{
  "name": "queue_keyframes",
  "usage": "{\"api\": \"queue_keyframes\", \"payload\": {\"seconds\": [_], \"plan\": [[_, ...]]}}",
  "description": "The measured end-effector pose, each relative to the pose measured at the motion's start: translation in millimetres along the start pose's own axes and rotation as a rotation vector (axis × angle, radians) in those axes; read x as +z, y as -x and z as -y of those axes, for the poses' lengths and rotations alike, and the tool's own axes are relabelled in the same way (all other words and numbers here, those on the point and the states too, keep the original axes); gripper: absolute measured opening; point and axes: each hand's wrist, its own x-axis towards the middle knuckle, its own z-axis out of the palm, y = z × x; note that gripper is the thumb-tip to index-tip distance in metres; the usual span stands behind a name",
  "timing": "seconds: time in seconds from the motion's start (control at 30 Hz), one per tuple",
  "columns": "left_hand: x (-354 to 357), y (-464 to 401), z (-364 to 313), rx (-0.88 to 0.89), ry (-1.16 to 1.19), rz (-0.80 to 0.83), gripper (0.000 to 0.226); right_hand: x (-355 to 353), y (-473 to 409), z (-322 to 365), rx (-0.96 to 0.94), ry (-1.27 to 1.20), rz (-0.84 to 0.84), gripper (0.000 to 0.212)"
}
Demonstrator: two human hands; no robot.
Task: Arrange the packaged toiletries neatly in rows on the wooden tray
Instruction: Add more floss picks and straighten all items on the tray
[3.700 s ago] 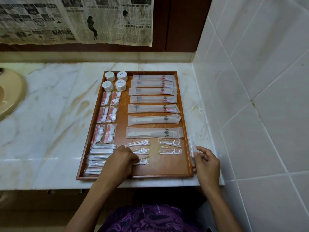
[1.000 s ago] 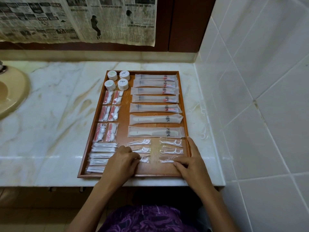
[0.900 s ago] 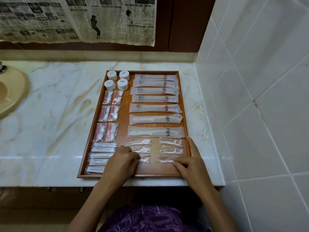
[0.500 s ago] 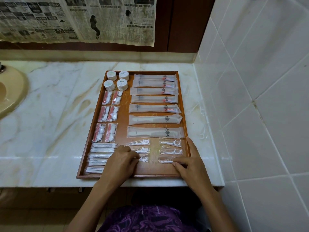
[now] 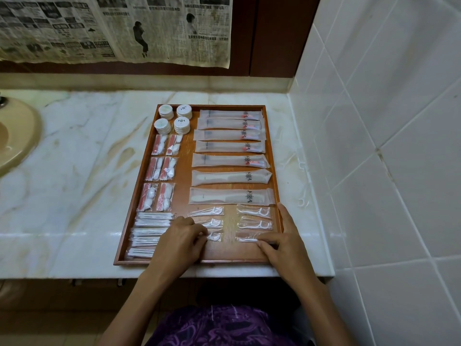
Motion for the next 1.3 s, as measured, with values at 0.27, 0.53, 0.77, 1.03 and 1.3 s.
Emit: {"api": "queue_keyframes", "payload": {"seconds": [0.27, 0.53, 0.77, 1.03, 1.3], "plan": [[-5, -8, -4, -0.016, 0.027, -0.1, 0.015, -18, -10, 13, 0.063, -0.047, -0.12, 0.016], [-12, -75, -53, 0.115, 0.105, -0.165, 0.02, -44, -57, 4, 0.259, 0.109, -0.303, 0.032], [15, -175, -112, 0.211, -0.019, -0.065, 0.028, -31, -57, -3, 0.32, 0.384, -0.201, 0.037], [46, -239, -141, 0.193, -0.411, 0.132, 0.035, -28, -51, -3, 0.257, 0.533, -0.309, 0.03], [49, -246, -142, 0.141, -0.045, 0.073, 0.019, -27, -53, -4, 0.293, 0.481, -0.371, 0.009]]}}
